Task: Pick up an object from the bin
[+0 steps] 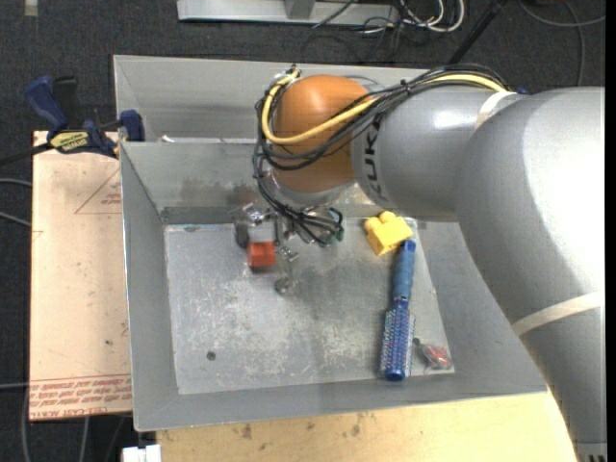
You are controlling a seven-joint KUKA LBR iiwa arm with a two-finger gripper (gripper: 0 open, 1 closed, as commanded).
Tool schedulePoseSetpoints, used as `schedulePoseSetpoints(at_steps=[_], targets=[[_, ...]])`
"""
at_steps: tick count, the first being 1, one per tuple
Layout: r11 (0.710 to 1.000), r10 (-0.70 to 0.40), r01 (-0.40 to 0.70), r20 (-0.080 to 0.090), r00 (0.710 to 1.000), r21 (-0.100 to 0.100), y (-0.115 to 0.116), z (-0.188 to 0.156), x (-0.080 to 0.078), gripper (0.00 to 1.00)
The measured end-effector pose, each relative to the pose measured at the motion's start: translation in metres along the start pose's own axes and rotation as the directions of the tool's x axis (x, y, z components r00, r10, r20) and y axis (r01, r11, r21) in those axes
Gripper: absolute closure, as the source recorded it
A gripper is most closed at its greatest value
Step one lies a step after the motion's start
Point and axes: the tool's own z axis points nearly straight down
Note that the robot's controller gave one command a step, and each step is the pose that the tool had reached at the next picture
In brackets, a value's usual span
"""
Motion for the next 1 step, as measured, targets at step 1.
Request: schedulePoseSetpoints(at_steps=[1], targets=[[1.0, 0.002, -0.002, -0.001, 1.0, -0.001, -0.0006, -0.0003, 0.0004, 1.0]])
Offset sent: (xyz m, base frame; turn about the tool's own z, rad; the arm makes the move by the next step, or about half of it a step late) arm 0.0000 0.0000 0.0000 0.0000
